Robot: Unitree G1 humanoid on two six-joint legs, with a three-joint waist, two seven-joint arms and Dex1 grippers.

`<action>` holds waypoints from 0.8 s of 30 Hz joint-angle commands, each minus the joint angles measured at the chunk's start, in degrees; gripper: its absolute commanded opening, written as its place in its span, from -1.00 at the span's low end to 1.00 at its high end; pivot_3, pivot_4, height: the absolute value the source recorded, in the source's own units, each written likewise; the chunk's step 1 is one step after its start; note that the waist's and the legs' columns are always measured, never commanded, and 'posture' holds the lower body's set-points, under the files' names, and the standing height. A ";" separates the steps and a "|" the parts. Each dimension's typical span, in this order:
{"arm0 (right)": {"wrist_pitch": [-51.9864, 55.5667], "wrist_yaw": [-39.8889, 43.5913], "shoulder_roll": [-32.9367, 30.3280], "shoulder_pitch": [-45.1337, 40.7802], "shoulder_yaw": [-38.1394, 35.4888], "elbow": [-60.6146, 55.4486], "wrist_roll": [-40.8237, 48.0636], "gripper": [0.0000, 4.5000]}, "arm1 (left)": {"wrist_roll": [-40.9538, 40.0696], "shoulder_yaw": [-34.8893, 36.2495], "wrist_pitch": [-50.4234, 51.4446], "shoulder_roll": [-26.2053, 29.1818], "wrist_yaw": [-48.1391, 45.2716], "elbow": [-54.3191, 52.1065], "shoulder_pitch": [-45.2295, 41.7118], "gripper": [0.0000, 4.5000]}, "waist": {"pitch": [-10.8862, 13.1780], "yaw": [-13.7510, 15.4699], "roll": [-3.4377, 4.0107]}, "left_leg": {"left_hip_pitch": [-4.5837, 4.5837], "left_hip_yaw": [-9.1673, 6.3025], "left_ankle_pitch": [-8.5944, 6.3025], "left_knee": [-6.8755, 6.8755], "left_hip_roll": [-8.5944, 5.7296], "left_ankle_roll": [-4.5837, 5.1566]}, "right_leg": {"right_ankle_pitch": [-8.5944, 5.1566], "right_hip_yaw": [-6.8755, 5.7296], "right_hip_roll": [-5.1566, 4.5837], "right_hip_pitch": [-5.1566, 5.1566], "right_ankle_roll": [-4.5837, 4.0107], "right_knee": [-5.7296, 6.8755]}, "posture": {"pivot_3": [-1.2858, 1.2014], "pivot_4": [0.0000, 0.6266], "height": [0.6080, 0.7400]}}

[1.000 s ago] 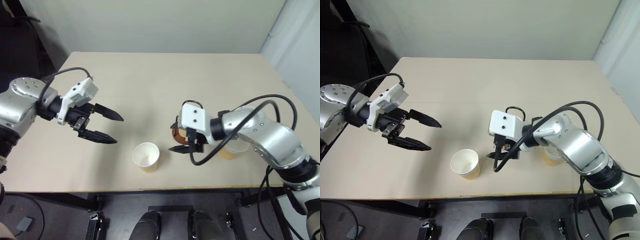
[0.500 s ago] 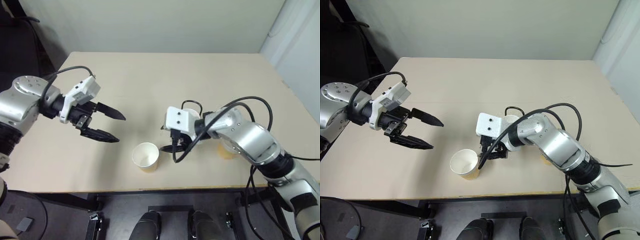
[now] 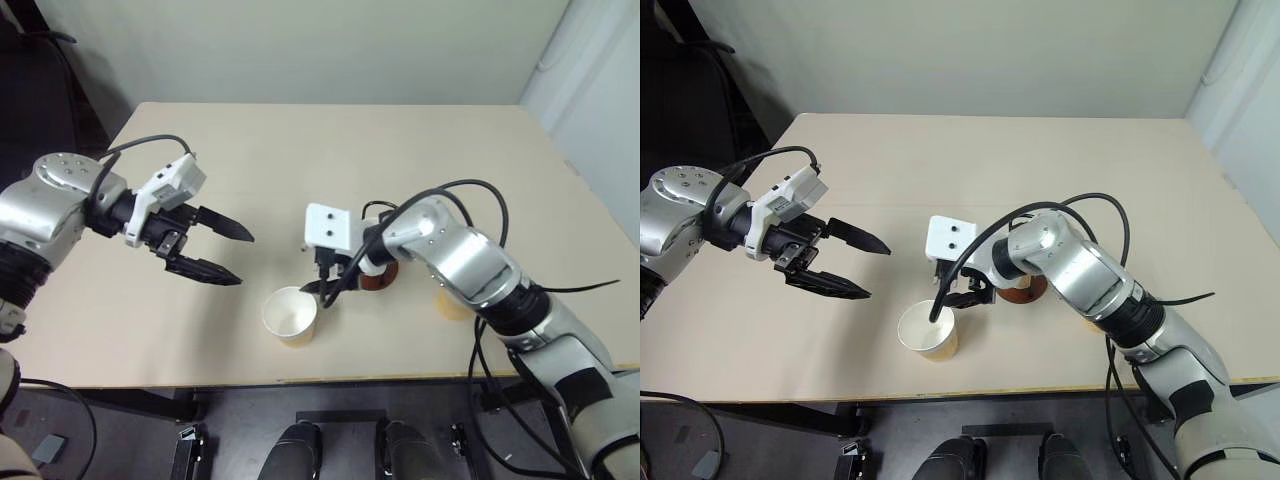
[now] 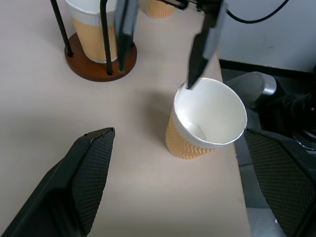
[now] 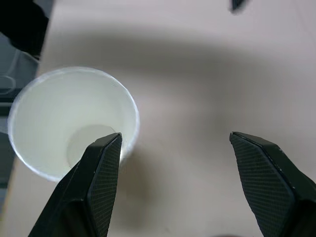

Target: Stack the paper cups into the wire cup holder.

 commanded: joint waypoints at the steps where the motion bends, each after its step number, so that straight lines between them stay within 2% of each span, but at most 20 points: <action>1: 0.44 1.22 1.03 -2.20 -1.14 -0.19 0.20 0.57 | 0.03 0.13 -0.52 0.35 -1.62 0.50 -1.86 0.99 | -0.01 0.00 -0.02 | 0.00 0.00 -0.01 -0.02 0.00 -0.01 | -0.02 -0.01 0.00 0.00 -0.03 0.00 | 0.03 -0.52 1.00; 24: 3.34 4.65 3.27 -3.33 -2.19 2.09 2.14 0.57 | -0.10 -1.43 -1.35 -0.26 -1.62 1.08 -2.92 0.99 | -0.01 -0.01 -0.03 | 0.02 -0.02 0.00 -0.13 0.02 -0.10 | -0.09 -0.06 0.00 -0.04 -0.15 0.03 | 0.03 -0.52 1.00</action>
